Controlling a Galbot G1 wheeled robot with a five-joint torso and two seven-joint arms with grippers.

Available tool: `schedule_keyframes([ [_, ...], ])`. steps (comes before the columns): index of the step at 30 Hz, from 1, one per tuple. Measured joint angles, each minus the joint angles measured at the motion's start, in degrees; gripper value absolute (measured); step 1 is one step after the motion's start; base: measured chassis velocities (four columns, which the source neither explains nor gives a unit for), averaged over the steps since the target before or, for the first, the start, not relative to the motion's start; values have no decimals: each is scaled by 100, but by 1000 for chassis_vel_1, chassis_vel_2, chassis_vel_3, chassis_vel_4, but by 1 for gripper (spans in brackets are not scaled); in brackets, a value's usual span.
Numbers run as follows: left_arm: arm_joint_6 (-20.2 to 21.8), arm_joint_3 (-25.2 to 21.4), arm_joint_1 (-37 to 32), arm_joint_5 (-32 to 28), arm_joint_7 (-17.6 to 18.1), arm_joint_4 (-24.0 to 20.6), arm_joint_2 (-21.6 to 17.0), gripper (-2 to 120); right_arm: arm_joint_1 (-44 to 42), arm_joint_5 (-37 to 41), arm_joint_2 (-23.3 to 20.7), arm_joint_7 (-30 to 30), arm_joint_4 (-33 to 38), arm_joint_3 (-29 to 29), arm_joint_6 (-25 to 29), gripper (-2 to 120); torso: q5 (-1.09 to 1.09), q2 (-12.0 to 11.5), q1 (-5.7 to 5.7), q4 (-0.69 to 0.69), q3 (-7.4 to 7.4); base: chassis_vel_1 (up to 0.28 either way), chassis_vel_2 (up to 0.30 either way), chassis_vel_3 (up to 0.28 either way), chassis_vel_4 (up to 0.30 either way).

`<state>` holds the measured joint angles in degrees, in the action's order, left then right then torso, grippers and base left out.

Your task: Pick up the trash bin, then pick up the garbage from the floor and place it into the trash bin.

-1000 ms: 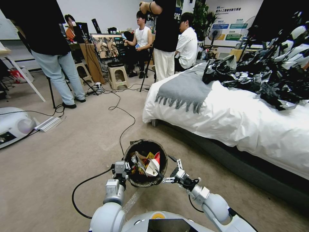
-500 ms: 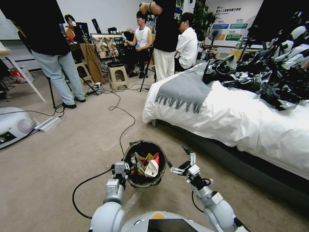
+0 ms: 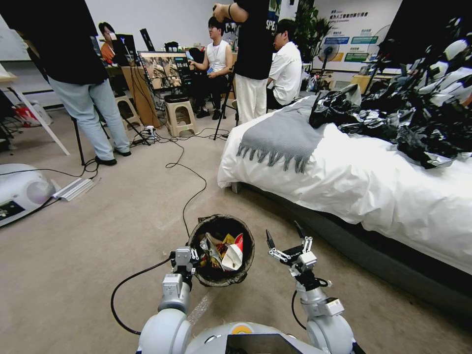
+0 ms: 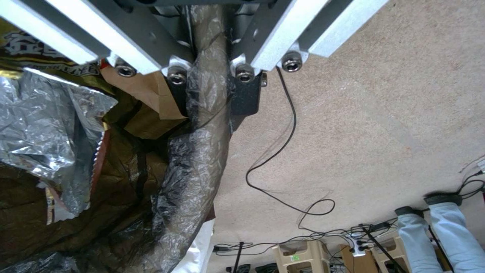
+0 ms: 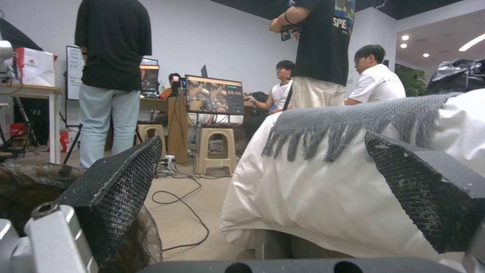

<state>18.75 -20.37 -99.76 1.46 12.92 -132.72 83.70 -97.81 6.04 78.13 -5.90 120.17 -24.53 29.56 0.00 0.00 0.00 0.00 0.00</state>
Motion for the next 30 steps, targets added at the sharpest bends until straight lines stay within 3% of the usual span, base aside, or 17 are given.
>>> schedule_keyframes([
  [18, 11, 15, -17, -20, 1, -43, 9, 0, 146, 55, 62, 6, -182, -73, 42, 100, 0, 0, 0, 0, 0, 0, 0, 0, 0],
  [30, 18, -2, -76, -16, 2, -173, 11, 0, 225, 32, 27, 72, -235, -67, 22, 100, 0, 0, 0, 0, 0, 68, 79, 72, 69],
])
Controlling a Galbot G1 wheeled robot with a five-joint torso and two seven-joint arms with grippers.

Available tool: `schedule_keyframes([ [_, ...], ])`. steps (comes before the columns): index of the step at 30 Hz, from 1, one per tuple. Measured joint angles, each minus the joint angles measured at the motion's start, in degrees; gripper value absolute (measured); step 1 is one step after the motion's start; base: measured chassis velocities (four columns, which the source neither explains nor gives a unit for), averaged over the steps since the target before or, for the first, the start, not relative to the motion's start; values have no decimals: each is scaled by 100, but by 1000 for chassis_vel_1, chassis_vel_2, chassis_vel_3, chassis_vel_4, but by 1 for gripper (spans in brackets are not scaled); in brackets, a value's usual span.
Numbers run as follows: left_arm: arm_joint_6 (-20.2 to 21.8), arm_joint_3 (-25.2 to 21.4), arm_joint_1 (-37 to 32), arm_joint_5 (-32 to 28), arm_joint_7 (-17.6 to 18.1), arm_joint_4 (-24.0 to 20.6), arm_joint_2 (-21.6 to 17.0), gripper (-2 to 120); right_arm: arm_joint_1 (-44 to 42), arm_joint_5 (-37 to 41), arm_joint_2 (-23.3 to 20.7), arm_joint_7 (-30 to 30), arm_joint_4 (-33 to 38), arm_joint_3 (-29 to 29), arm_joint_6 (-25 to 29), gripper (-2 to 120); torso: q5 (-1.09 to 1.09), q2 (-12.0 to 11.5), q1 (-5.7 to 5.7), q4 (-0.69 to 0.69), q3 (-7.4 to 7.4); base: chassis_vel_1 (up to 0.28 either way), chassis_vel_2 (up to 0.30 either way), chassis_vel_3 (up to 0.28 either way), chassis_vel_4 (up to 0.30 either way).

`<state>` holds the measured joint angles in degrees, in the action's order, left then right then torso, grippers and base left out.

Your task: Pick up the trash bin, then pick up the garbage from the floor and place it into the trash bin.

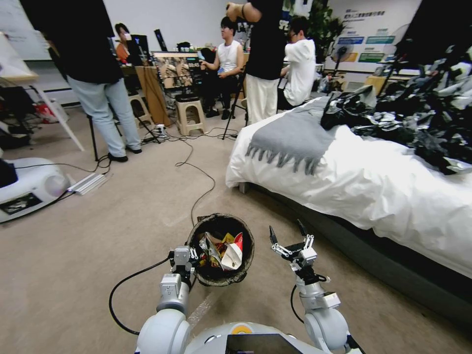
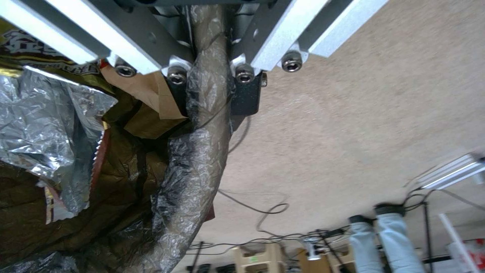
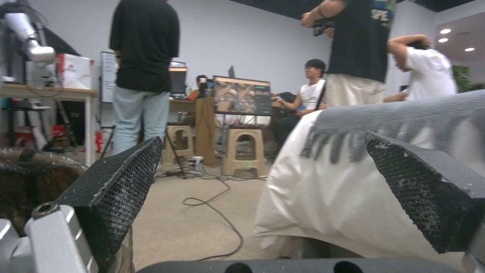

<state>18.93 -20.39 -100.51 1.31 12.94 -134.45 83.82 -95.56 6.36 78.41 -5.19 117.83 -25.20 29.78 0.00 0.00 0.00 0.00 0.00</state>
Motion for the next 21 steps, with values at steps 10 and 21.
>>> schedule_keyframes([
  [10, 9, -29, -15, 0, 1, -75, -2, 0, 30, -20, -14, -12, -60, -6, 7, 100, 0, 0, 0, 0, 0, 110, 116, 108, 120],
  [21, 24, -122, 1, -66, 8, -167, 29, 0, 81, -74, 2, -37, -172, 15, 50, 100, 0, 0, 0, 0, 0, 121, 136, 129, 119],
])
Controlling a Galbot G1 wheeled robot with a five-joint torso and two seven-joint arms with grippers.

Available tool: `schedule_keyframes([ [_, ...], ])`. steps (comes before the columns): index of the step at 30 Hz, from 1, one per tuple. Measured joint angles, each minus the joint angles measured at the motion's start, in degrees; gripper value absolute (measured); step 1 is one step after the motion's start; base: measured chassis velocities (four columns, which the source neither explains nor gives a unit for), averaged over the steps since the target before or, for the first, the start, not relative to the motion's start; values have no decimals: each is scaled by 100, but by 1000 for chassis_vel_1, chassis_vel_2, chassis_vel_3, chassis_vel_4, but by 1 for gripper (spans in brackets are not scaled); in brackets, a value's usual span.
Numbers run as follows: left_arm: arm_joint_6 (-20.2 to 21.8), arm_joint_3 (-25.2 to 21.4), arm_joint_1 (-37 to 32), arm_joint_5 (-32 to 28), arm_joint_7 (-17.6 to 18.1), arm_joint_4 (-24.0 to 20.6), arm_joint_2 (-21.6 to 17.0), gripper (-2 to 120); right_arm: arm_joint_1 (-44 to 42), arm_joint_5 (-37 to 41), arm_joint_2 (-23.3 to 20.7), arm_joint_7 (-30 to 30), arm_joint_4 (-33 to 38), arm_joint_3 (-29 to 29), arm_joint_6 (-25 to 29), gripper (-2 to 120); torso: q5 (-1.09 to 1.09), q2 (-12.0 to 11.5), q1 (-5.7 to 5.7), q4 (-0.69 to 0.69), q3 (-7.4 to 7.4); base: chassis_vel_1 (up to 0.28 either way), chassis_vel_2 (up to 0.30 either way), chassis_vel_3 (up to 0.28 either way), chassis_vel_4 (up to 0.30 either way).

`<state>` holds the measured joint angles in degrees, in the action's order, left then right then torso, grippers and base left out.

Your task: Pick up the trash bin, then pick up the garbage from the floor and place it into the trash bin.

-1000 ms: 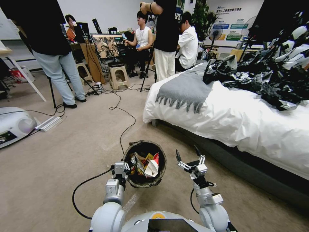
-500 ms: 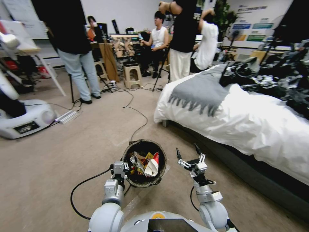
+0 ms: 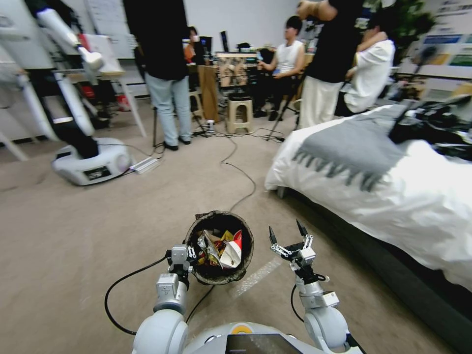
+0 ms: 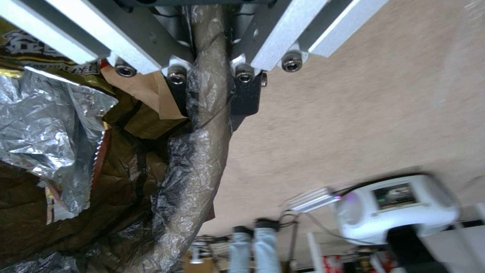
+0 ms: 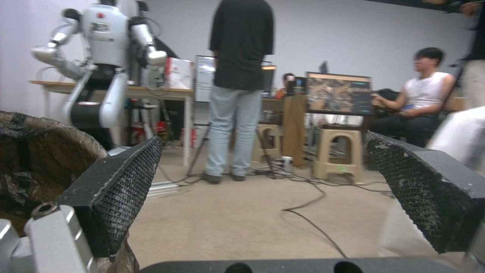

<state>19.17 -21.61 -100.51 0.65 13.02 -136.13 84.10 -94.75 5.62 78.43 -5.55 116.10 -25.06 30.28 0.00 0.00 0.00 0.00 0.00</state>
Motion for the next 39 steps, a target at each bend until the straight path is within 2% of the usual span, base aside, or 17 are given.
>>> schedule_keyframes([
  [31, -36, 15, 32, -14, 14, 94, 31, 0, 56, -40, 8, -36, -45, 11, 39, 100, 0, 0, 0, 0, 0, 125, 126, 123, 121],
  [39, -45, 104, 11, -10, -7, 146, 23, 0, 56, -47, 17, -85, -50, 47, 59, 100, 0, 0, 0, 2, 0, 53, 40, 51, 45],
])
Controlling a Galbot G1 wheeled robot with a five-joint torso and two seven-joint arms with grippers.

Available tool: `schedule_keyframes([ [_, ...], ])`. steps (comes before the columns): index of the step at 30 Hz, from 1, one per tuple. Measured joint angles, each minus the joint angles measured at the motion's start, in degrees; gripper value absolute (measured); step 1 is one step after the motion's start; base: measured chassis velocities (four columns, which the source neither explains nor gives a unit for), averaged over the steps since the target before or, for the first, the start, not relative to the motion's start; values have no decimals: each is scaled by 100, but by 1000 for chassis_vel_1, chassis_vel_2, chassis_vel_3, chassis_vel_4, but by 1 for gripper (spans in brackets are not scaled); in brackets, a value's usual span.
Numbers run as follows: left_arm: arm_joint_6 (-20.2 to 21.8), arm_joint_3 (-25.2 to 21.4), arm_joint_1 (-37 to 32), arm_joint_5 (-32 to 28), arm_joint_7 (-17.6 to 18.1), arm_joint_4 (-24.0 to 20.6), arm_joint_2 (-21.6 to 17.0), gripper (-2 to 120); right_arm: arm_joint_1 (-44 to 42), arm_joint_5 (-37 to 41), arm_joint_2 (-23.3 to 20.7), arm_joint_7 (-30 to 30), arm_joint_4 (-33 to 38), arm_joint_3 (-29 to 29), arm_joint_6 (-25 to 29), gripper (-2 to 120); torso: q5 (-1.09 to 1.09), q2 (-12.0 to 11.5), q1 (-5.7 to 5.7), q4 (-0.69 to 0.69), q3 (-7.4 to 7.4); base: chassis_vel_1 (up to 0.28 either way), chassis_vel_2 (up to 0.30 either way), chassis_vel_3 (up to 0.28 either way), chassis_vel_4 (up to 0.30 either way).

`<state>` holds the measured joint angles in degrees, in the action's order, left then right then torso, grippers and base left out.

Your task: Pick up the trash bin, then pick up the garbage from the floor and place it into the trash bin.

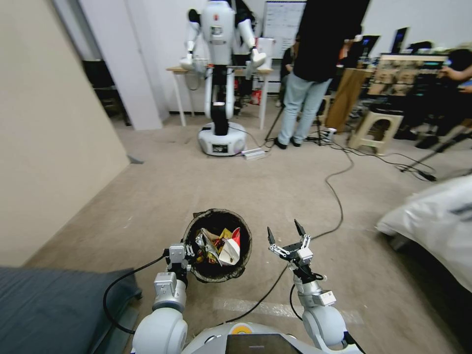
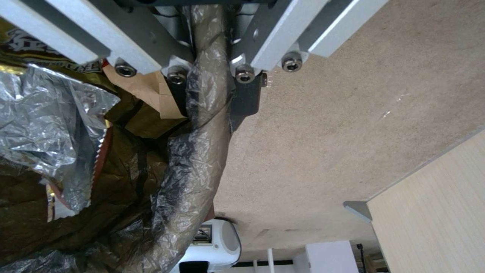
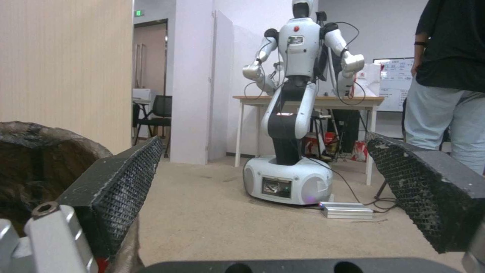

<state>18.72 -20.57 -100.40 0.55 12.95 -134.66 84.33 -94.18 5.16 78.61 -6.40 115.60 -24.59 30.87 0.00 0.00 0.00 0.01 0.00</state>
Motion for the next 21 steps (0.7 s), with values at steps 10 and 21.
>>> schedule_keyframes([
  [10, 128, 67, -23, -122, -30, -13, -56, 0, -28, -22, -6, -33, -8, -1, 25, 100, 0, 0, 0, -1, 0, 0, 0, 0, 0],
  [21, 1062, 93, -32, -714, 5, -182, -152, 0, -35, -36, -6, -54, -39, -4, 50, 100, 0, 0, 0, -1, 0, 0, 0, 0, 0],
])
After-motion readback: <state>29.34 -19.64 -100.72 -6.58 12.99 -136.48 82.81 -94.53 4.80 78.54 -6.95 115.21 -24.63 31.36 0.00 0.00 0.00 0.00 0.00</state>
